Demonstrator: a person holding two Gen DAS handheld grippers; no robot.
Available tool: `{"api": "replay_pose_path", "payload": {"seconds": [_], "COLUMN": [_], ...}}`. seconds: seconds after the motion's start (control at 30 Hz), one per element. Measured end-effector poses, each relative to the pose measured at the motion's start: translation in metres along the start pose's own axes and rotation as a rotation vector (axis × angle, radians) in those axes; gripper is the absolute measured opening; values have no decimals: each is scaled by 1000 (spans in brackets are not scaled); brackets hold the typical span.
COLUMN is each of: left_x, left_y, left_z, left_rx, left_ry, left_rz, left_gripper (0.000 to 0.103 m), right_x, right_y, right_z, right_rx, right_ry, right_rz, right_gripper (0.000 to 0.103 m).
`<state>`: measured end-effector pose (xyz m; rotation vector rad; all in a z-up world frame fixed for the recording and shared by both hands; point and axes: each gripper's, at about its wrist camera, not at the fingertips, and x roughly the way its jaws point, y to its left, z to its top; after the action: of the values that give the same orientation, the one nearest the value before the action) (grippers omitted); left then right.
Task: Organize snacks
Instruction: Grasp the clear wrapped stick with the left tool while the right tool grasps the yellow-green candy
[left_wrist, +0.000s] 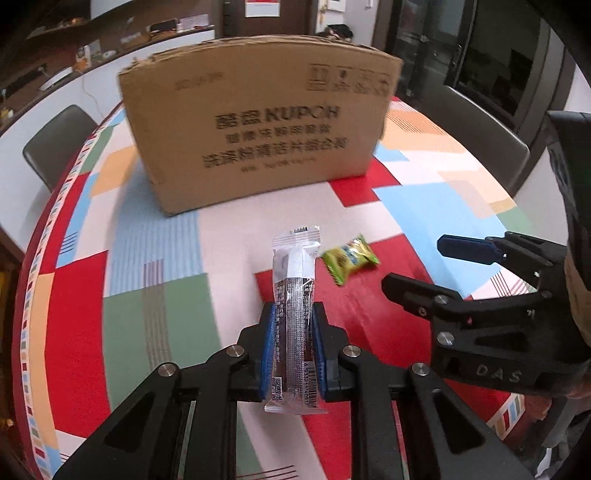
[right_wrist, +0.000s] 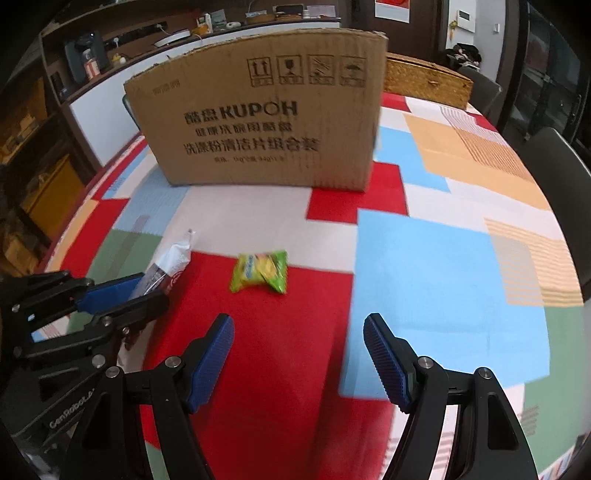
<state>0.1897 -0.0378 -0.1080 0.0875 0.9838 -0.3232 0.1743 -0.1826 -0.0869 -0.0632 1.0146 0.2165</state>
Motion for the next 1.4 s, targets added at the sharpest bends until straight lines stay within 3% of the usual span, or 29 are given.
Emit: {"api": "replay_pose_path", "payload": {"seconds": [0.2,0.53,0.73,0.77,0.9,1.4], "left_x": [2,9,11,11,8,-33], "left_y": [16,28,27,27,26,19], "left_z": [2,9,11,12,13,19], "left_rx": [-29,-54,-55,-54,-55,-54], "left_ry": [-11,-22,-19,-20,-28,-112], "left_rz": [24,22,20,21,19,7], "left_gripper": [19,19,19,19,19,19], "right_x": [15,46,50,50,49,0], "right_y": [10,23,28,30,31,30], "right_z": [17,26,26,25,25,29], "right_rx": [-3,-31,-65,-72,-70,-31], "right_ry": [-8,40,42,39,32,-75], "right_rz": [23,8,-15,-22,-18,10], "right_gripper": [72,61,47,40,34,33]}}
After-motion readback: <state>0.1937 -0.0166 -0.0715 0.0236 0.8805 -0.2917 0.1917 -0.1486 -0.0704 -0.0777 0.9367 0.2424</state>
